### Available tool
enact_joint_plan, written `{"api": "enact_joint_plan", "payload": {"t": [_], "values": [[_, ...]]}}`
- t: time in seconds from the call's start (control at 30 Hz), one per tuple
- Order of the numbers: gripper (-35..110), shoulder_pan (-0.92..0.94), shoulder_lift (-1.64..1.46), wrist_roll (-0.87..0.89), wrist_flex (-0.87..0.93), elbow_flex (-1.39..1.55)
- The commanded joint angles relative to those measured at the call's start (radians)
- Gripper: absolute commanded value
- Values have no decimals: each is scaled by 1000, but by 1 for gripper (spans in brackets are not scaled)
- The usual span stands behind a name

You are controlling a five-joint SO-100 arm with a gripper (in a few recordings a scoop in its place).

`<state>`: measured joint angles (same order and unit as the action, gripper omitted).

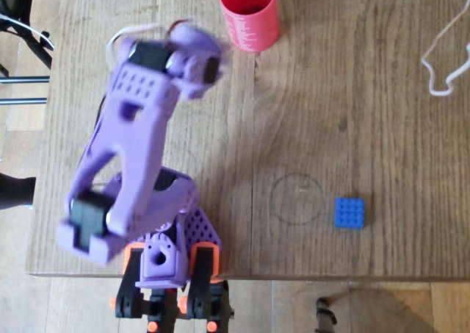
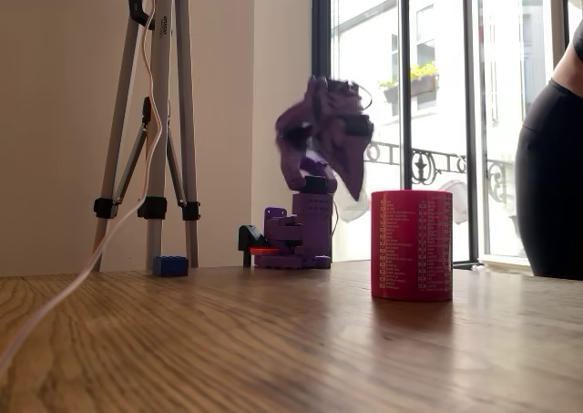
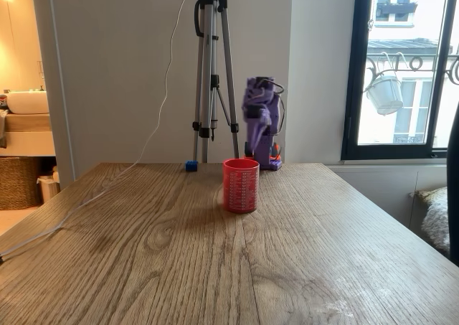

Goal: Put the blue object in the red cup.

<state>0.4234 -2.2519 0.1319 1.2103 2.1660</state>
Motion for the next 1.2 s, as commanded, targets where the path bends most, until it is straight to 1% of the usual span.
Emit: {"api": "enact_joint_plan", "payload": {"t": [0.0, 0.2, 0.27, 0.4, 0.57, 0.8, 0.93, 1.17], "values": [[1, 311, 156, 124, 26, -186], [1, 624, 212, 166, 63, -207], [1, 726, 229, 230, 74, -204], [1, 893, 275, 282, 64, -216], [1, 904, 305, 262, 100, -212], [1, 882, 425, 64, 77, -212], [1, 914, 535, 64, 63, -296], [1, 1015, 676, -11, 52, -445]]}}
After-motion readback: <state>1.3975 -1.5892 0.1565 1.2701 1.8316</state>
